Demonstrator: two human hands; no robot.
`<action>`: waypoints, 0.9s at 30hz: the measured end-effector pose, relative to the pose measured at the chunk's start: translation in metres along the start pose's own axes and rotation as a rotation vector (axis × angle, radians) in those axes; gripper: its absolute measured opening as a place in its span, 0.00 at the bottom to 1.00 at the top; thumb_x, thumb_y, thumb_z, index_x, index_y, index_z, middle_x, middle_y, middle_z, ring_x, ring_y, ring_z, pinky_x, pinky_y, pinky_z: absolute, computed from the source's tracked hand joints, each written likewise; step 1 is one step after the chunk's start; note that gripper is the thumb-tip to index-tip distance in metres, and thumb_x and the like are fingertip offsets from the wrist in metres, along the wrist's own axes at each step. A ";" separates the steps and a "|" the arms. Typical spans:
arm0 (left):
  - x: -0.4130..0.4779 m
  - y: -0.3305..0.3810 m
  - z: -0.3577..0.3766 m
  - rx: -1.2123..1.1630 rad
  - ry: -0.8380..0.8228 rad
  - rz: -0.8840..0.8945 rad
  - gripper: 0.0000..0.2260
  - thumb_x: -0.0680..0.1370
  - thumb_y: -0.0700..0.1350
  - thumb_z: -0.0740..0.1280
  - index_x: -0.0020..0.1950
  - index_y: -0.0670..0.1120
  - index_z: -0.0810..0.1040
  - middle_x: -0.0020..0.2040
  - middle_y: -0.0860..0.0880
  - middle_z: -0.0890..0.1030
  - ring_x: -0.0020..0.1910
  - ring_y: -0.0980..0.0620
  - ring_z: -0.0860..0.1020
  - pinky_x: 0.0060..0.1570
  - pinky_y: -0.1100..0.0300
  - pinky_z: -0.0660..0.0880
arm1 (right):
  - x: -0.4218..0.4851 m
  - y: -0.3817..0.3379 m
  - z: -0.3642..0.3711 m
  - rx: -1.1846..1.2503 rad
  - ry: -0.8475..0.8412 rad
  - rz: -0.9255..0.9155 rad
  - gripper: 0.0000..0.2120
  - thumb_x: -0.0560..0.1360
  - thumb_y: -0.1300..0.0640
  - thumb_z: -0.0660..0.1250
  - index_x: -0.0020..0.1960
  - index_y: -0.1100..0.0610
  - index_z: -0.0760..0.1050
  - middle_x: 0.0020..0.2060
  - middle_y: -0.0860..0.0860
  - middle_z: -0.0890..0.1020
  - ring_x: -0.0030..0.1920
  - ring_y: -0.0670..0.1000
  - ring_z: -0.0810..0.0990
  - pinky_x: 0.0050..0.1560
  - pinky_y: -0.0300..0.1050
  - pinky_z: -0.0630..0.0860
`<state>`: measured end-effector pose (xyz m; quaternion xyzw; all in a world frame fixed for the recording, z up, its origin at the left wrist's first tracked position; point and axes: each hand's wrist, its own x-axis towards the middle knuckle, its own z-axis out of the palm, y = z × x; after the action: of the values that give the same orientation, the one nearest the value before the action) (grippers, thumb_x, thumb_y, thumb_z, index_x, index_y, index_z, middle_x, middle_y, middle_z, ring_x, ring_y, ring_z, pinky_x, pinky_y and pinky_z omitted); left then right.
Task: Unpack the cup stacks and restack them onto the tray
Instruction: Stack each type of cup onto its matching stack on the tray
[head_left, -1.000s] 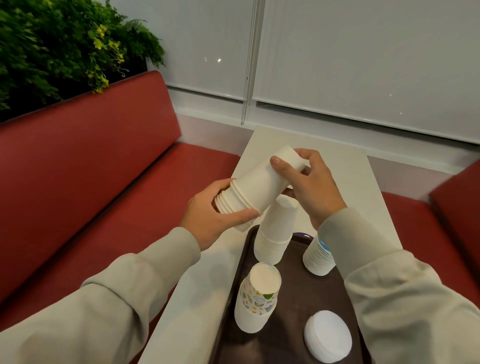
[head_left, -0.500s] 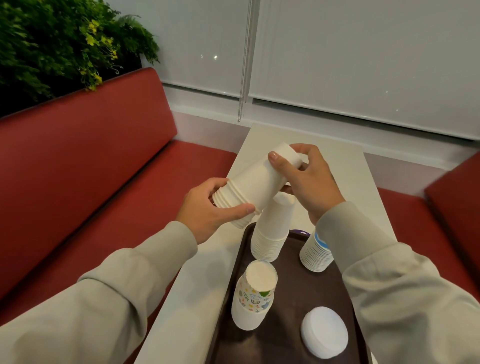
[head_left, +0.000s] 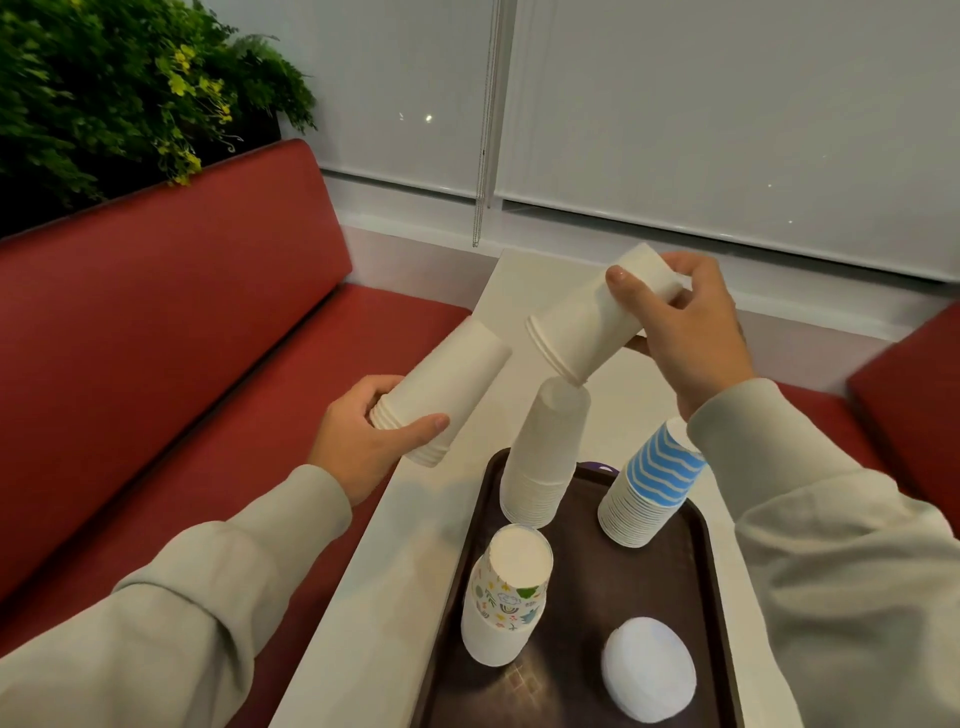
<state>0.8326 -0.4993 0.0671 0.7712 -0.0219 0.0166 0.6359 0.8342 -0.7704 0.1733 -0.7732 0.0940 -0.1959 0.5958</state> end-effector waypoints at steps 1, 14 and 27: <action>0.001 -0.001 -0.002 -0.032 0.026 -0.013 0.19 0.68 0.46 0.80 0.56 0.50 0.80 0.50 0.53 0.83 0.42 0.64 0.80 0.37 0.72 0.74 | -0.001 0.001 -0.002 -0.084 -0.007 -0.025 0.30 0.67 0.37 0.76 0.63 0.45 0.69 0.52 0.51 0.81 0.51 0.50 0.82 0.53 0.48 0.81; 0.003 0.021 0.011 -0.195 -0.039 -0.001 0.17 0.70 0.45 0.78 0.58 0.50 0.82 0.49 0.53 0.85 0.46 0.60 0.82 0.41 0.69 0.76 | -0.036 0.047 0.024 -0.494 -0.276 0.059 0.34 0.71 0.44 0.76 0.70 0.48 0.63 0.63 0.51 0.75 0.60 0.55 0.75 0.53 0.45 0.72; -0.003 0.034 0.029 -0.134 -0.178 0.129 0.26 0.65 0.46 0.81 0.61 0.53 0.79 0.54 0.55 0.83 0.53 0.59 0.81 0.47 0.64 0.78 | -0.041 0.006 0.048 -0.079 -0.226 0.052 0.27 0.70 0.34 0.71 0.65 0.40 0.67 0.53 0.44 0.80 0.51 0.49 0.83 0.57 0.53 0.81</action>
<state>0.8277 -0.5338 0.0948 0.7225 -0.1288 -0.0125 0.6792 0.8177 -0.7141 0.1495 -0.8106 0.0542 -0.0880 0.5764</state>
